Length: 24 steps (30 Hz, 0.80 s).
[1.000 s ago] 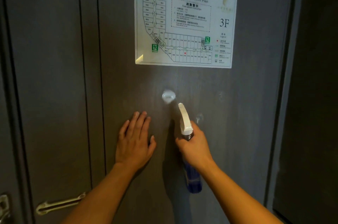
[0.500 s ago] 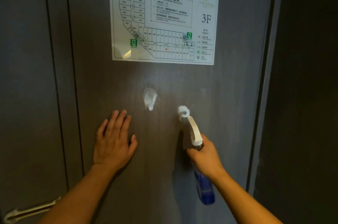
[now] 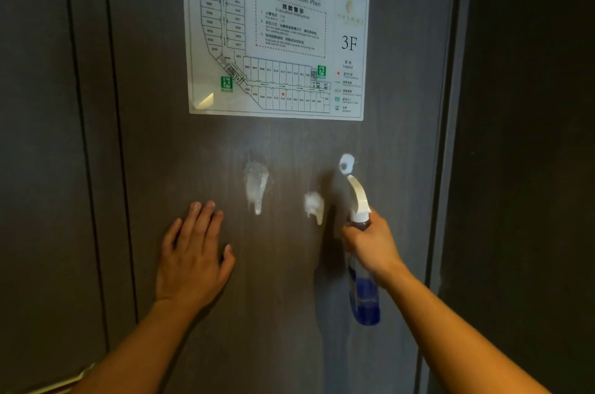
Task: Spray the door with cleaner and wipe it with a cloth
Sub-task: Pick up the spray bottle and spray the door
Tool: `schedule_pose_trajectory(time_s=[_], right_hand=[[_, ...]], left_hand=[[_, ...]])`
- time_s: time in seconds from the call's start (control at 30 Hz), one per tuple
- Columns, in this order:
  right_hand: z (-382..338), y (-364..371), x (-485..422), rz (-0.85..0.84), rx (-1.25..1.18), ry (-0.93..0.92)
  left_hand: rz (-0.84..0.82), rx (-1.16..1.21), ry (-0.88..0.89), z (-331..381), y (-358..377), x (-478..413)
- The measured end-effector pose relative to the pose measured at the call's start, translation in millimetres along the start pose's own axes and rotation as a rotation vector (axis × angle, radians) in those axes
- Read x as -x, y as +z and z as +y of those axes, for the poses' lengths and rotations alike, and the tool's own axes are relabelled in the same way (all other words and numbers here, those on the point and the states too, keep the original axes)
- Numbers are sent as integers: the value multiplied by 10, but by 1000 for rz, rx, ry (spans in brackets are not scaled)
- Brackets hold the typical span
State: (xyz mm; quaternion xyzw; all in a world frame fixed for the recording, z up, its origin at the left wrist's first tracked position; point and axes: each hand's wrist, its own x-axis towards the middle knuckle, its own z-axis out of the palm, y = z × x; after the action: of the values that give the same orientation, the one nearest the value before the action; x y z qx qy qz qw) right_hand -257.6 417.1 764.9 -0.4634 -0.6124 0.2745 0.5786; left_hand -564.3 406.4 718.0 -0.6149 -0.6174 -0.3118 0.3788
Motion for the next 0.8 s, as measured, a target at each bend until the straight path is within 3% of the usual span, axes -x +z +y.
schedule_pose_trajectory(time_s=[0.2,0.5,0.6,0.8], right_hand=[[191,62,272,-3,-44,10],[581,-280,1049,-3,-34,34],[826,-548,1452,7,1,75],[1309,-1310,2431,120,26,198]], left_hand=[[4,79,16,-18,-1,18],[-56,459,-20,547,-19,603],[-168,553,-22,1041,40,1132],[-549,621,6,2192,-63,2490]])
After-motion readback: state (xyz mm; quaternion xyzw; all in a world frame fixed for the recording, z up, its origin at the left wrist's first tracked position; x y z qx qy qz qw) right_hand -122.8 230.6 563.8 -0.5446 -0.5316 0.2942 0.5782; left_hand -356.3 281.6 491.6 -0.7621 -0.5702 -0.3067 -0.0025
